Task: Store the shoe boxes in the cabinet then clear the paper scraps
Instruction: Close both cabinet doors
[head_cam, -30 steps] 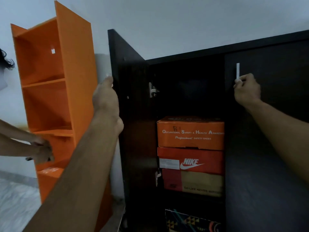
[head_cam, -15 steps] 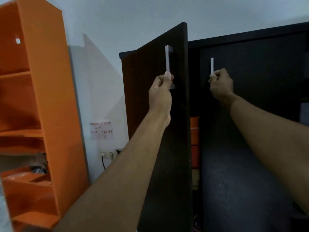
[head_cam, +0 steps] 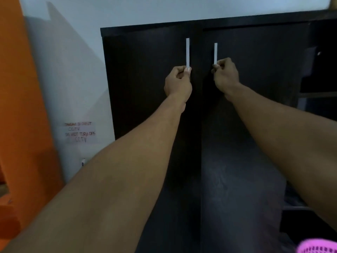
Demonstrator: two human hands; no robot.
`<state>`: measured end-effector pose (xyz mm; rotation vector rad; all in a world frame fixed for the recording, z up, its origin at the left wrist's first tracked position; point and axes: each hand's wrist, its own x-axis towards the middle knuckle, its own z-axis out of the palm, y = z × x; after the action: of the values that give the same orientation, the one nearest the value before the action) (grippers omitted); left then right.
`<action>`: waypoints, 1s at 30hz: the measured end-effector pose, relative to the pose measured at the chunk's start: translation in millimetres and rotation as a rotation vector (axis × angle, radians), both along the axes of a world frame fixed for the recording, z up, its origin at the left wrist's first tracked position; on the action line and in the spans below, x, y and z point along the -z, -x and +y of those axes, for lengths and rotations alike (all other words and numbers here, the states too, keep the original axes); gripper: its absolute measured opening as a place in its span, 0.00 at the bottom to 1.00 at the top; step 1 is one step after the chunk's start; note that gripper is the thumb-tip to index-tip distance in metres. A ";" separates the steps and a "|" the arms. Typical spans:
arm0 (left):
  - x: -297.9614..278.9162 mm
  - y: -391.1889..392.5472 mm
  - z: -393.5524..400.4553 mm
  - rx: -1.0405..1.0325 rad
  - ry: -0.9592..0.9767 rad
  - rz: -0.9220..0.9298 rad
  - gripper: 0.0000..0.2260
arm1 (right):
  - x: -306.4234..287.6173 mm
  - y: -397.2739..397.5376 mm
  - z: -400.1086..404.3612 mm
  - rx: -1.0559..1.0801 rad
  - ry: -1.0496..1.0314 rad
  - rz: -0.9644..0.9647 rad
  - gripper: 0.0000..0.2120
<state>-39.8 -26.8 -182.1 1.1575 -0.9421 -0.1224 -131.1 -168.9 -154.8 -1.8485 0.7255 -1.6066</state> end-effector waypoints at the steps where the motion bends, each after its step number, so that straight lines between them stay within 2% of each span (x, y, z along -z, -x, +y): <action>1: -0.4 -3.9 -4.6 0.004 -0.019 0.002 0.08 | 0.1 -0.5 0.0 0.015 0.011 0.008 0.10; 6: -6.3 -14.2 -30.8 -0.017 -0.064 -0.019 0.10 | 0.8 -2.8 -2.8 0.066 0.049 0.005 0.10; 10: 1.4 -24.1 -42.8 -0.006 -0.034 -0.085 0.08 | 3.5 -6.6 -5.5 0.111 0.092 0.011 0.06; 15: 21.4 -38.1 -37.5 0.191 0.005 -0.158 0.23 | 13.6 -10.2 0.5 0.158 0.072 -0.073 0.02; 19: 66.6 -37.0 -26.5 0.215 -0.068 -0.190 0.27 | 51.3 -15.5 10.3 0.202 -0.009 -0.198 0.07; 24: 143.8 -50.1 -19.1 0.199 -0.112 -0.446 0.26 | 117.4 -17.5 19.9 0.289 -0.002 -0.040 0.06; 27: 177.2 -63.3 -23.0 0.169 -0.101 -0.507 0.24 | 150.0 -15.1 22.3 0.309 0.042 0.037 0.04; 30: 215.8 -65.4 -26.2 0.159 -0.054 -0.536 0.23 | 190.6 -7.1 21.8 0.279 0.104 0.125 0.06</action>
<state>25.6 -53.1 -397.9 1.1865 -1.5127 0.0391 -123.9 -147.2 -345.4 -2.0069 1.0097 -1.7399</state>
